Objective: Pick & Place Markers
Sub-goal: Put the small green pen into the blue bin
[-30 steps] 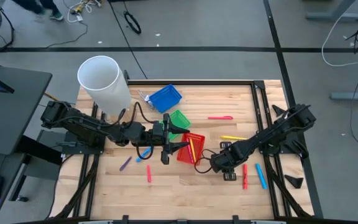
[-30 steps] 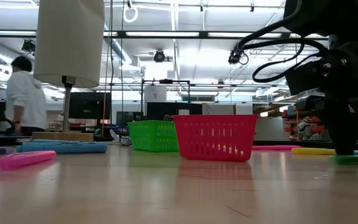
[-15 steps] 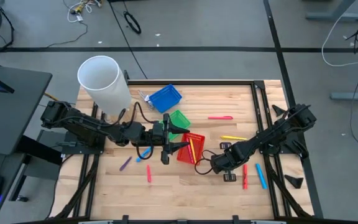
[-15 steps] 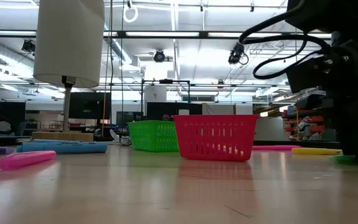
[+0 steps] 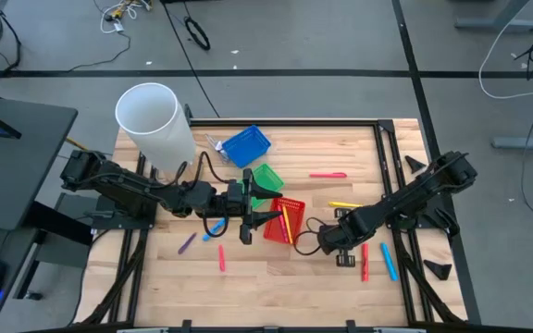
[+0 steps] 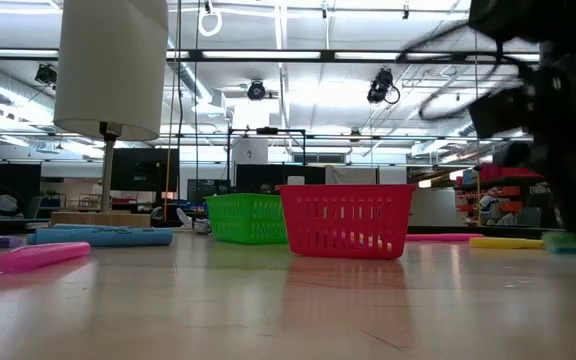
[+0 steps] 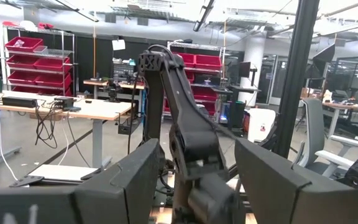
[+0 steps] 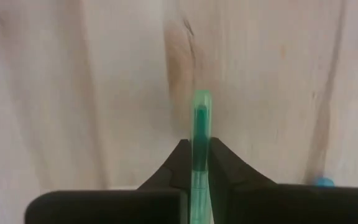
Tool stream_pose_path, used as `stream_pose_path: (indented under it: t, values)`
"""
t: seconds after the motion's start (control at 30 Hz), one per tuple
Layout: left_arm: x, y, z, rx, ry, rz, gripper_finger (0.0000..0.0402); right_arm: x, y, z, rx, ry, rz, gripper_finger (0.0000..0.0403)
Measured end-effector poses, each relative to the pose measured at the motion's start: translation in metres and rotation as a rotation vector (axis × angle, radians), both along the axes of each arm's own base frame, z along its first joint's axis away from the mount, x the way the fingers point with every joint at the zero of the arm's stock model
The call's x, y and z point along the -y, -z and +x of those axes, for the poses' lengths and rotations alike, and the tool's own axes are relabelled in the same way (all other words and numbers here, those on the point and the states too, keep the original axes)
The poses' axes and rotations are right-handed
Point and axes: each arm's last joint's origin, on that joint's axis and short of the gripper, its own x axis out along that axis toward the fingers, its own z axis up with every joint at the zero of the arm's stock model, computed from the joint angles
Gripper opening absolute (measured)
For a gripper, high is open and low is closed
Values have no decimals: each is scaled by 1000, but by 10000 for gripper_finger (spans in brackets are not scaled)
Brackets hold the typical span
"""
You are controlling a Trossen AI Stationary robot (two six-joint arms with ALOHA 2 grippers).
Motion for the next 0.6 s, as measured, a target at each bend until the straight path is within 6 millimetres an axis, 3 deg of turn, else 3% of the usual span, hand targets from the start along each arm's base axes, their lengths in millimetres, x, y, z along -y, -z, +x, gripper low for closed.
stream_pose_path:
  t: [0.37, 0.6]
  values:
    - [0, 0, 0, 1, 0, 1, 218, 16, -55, -35, 42, 88, 40, 20]
    - [0, 0, 0, 3, 0, 0, 218, 20, -95, -39, 179, 111, 55, 19]
